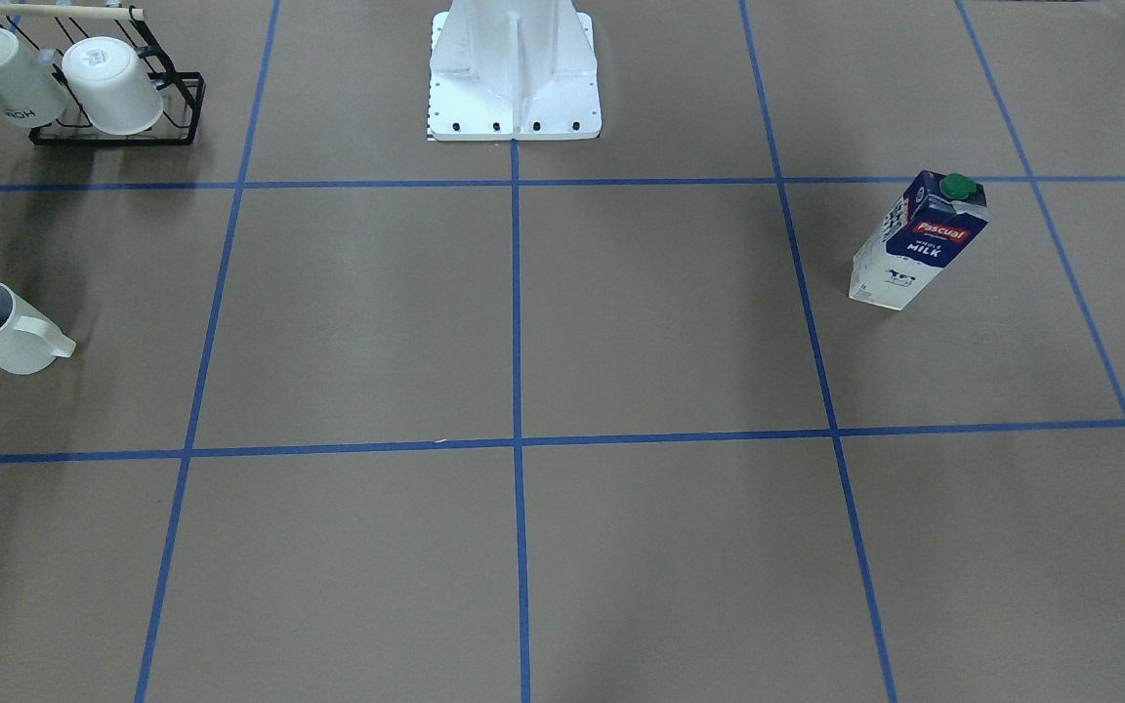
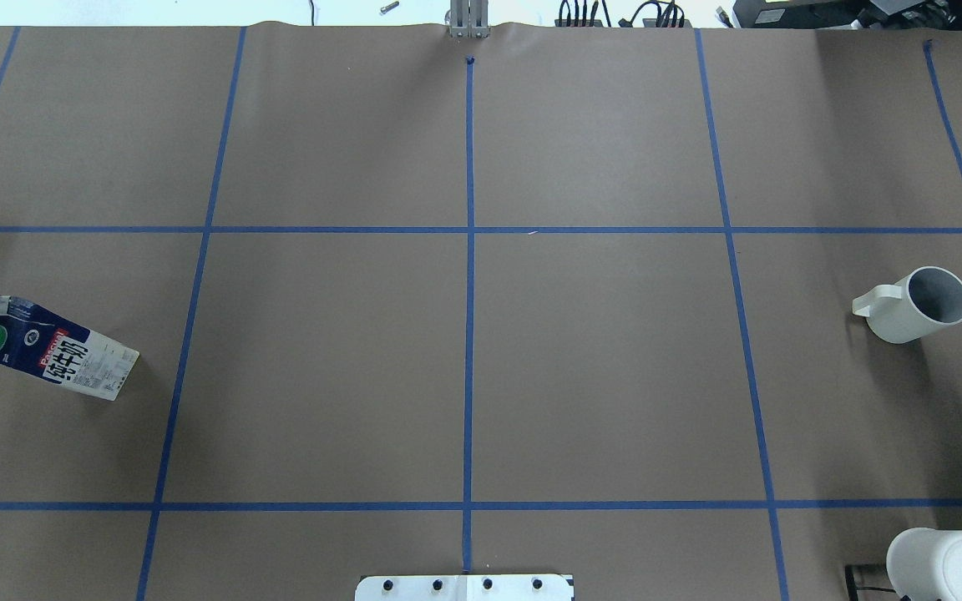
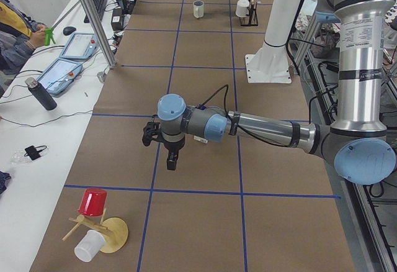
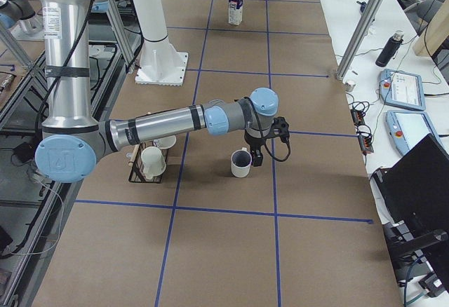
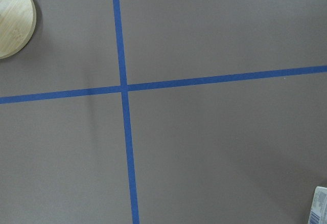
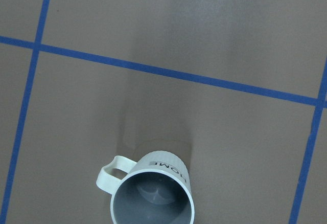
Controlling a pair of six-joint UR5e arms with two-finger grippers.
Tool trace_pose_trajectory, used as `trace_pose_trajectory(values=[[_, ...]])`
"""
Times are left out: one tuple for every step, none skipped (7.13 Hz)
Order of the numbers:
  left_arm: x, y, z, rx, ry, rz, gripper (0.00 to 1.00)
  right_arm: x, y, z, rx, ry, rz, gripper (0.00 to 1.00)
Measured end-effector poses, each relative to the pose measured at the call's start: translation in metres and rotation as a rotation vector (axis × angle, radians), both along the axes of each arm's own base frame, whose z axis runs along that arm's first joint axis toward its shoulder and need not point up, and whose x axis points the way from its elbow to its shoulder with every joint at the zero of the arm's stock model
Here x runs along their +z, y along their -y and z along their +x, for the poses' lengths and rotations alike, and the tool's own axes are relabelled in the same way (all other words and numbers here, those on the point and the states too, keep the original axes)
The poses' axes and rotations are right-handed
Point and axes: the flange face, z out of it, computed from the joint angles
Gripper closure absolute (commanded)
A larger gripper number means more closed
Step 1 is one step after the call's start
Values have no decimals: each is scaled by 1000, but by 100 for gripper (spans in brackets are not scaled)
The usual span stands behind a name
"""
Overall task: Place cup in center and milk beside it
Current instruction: 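Lower the right gripper onto the white mug rim and grasp it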
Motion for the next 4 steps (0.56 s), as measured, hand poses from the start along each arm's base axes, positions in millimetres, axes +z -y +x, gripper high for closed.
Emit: trace_pose_trajectory(values=[[0,0,1,2,0,2,2,8,-1,-15,-17,-11,-26,0],[0,0,1,3,1,5,2,18,0,-25,-29,-24,-49,0],[-1,1,1,2,2,10,2,26,0,-32,-39,-33,-66,0],[-1,1,1,2,3,15,2,34,0,-37,-46,-40,-82,0]])
